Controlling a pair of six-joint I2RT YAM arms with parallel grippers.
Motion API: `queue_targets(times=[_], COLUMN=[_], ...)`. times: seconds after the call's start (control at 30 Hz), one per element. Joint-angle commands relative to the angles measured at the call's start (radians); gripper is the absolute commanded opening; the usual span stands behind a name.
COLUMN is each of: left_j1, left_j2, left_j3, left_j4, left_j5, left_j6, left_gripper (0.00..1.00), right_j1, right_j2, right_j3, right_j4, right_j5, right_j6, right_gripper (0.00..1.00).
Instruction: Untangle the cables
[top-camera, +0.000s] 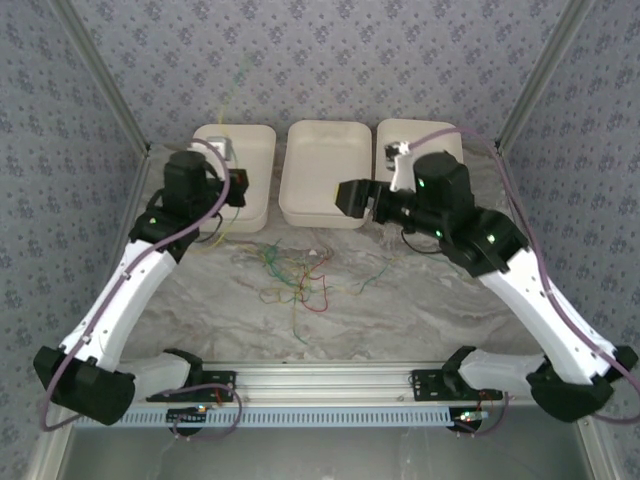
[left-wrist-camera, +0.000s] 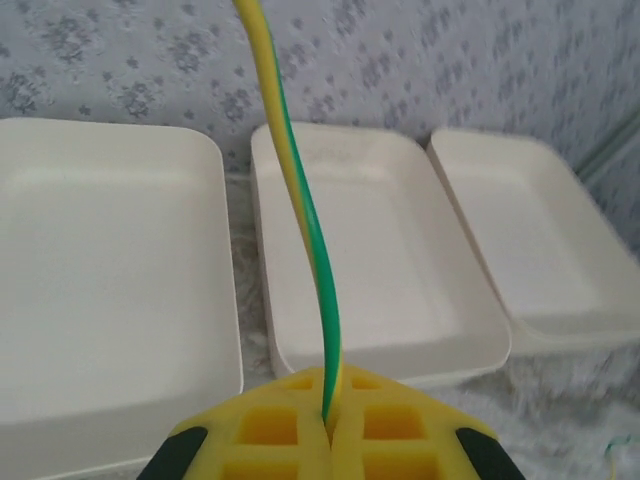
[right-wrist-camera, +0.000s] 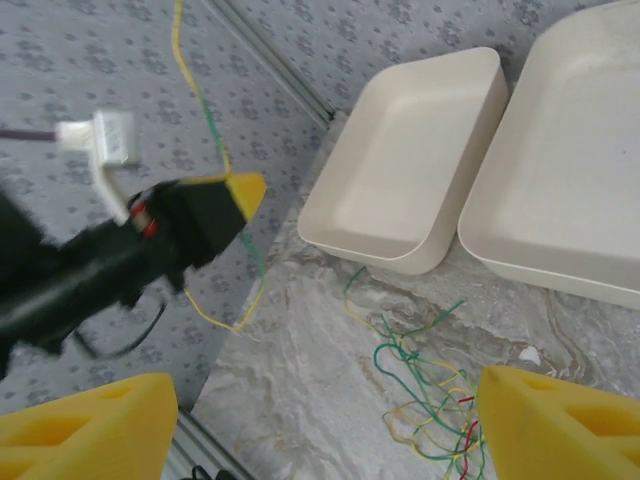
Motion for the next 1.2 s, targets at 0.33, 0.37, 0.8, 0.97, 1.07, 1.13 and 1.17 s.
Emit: queue_targets(times=[0.33,0.37,0.8,0.97,1.07,1.13,1.17], left_j1=[0.302,0.302,0.306,0.302,0.302,0.300,0.298], left_j2=[0.386,0.426,0.730,0.749,0.771,0.789,0.799], left_j3=[0.003,0.023,0.339,0.459,0.433,0.390,0.364], left_j4=[0.625,0.647,0.753,0.676,0.636,0.623,0.616], left_j5=[0.258,0.257,0.285,0.303,0.310,0.319,0.321], left_j6=[-0.294,-0.301,-0.470,-0.457,-0.437,-0.435,-0.437], left_gripper=[0.00,0.00,0.00,0.00,0.00,0.00,0.00], right_j1=[0.241,0.256,0.338,0.340,0.340,0.341,0.343], right_j2=[-0.252,-0.259,-0.369,-0.355,-0.344,-0.344,-0.345], right_j3=[-0.339,-0.347,-0.447,-0.462,-0.460,-0.458,-0.459], right_j4=[0.020,-0.008,-0.110,-0.095,-0.090,-0.091,-0.095], right_j5=[0.251,0.264,0.379,0.381,0.375,0.375,0.375], right_j6=[0.095,0.096,0.155,0.160,0.159,0.161,0.162], right_gripper=[0.78,0.78,0.75,0.75,0.75,0.75,0.75])
